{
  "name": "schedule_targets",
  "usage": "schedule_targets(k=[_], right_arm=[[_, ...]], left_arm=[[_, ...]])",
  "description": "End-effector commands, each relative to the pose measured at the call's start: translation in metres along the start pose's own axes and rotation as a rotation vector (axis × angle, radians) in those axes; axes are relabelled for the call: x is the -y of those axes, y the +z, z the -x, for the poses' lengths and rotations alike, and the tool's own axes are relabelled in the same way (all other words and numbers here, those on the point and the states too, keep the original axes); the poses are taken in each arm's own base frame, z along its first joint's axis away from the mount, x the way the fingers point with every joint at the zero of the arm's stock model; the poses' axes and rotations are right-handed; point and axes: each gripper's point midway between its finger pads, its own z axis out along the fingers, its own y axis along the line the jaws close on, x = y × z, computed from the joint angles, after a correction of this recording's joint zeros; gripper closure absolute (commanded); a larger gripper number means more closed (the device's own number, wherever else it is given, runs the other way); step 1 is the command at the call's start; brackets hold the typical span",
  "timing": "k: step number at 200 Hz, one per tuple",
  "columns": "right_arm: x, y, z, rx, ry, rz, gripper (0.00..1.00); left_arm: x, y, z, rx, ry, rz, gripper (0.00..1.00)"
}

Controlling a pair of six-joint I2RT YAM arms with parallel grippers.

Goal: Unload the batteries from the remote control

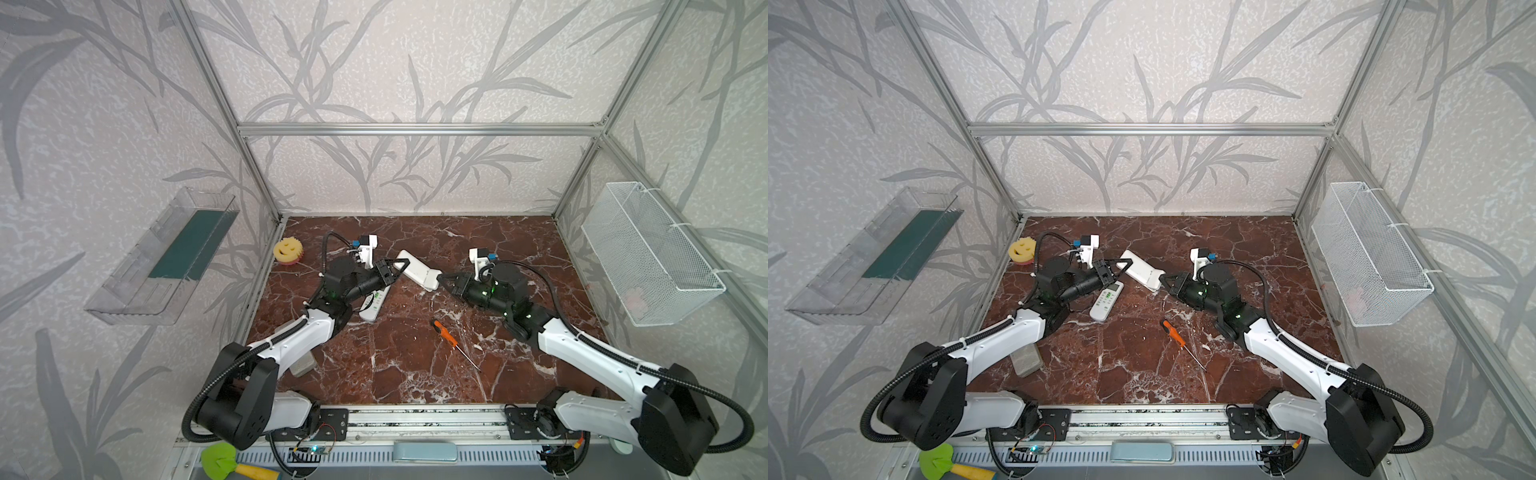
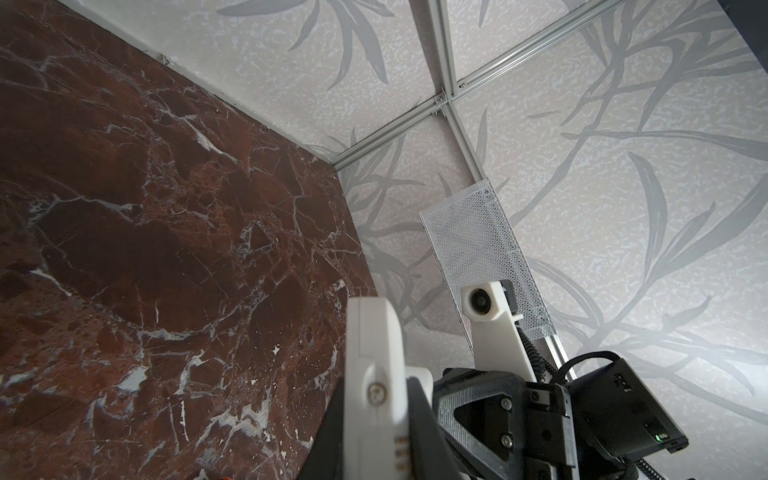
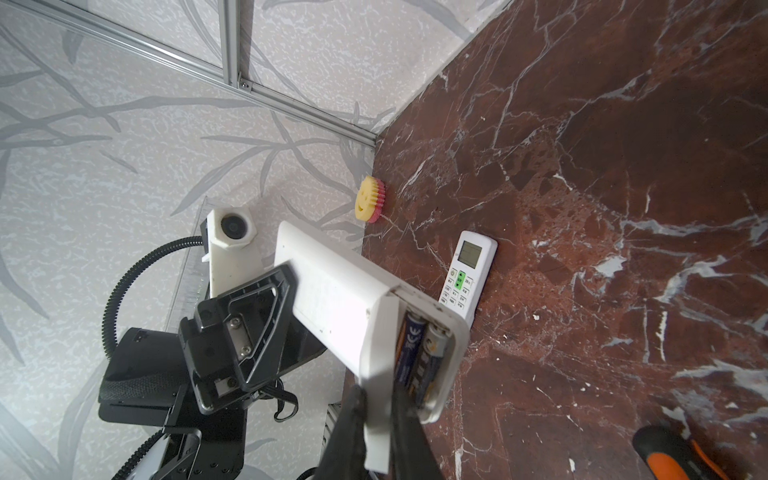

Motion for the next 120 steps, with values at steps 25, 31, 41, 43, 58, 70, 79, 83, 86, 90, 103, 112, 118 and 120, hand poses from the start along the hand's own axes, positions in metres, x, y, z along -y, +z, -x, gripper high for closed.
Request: schedule_targets(k=[25,31,41,43,58,70,79,83,86,90,103,112,118,120], right_arm=[[0.001,0.007,-0.002,-0.004,0.033,0.043,0.96],[-0.001,0.006,-0.001,0.001,0.030,0.050,0.97],[-0.002,0.005,0.000,0.006,0.028,0.052,0.98],[-0.002,0.005,0.000,0.008,0.027,0.052,0.98],[-0.004,0.004,0.002,0.013,0.021,0.053,0.98],[-0.005,0.003,0.003,0.016,0.014,0.054,0.98],[-0.005,0.003,0.003,0.016,0.011,0.052,0.99],[-0.004,0.003,0.003,0.016,0.012,0.051,1.00],[-0.004,0.003,0.002,0.015,0.011,0.050,1.00],[-0.003,0.003,0.003,0.017,0.011,0.049,1.00],[0.001,0.003,0.004,0.017,0.011,0.040,1.00],[0.004,0.001,0.006,0.018,0.007,0.029,1.00],[0.007,-0.001,0.008,0.021,0.001,0.016,1.00],[0.010,-0.002,0.009,0.021,-0.003,0.005,1.00]], left_arm=[[0.021,-0.003,0.003,0.002,0.042,-0.065,1.00],[0.020,-0.003,0.002,0.001,0.041,-0.063,1.00],[0.020,-0.003,0.003,0.002,0.041,-0.064,1.00],[0.020,-0.003,0.002,0.001,0.040,-0.063,1.00],[0.019,-0.003,0.002,0.002,0.040,-0.061,1.00],[0.018,-0.002,0.002,0.001,0.037,-0.057,1.00],[0.017,-0.001,0.002,-0.001,0.036,-0.058,1.00],[0.017,-0.001,0.002,-0.001,0.036,-0.058,1.00],[0.016,-0.001,0.002,-0.001,0.035,-0.057,1.00],[0.015,-0.001,0.001,-0.003,0.032,-0.055,1.00],[0.011,0.001,0.000,-0.007,0.025,-0.046,1.00],[0.008,0.002,-0.001,-0.015,0.022,-0.039,1.00],[0.005,0.004,-0.003,-0.024,0.019,-0.030,1.00],[0.004,0.004,-0.003,-0.027,0.018,-0.028,1.00]])
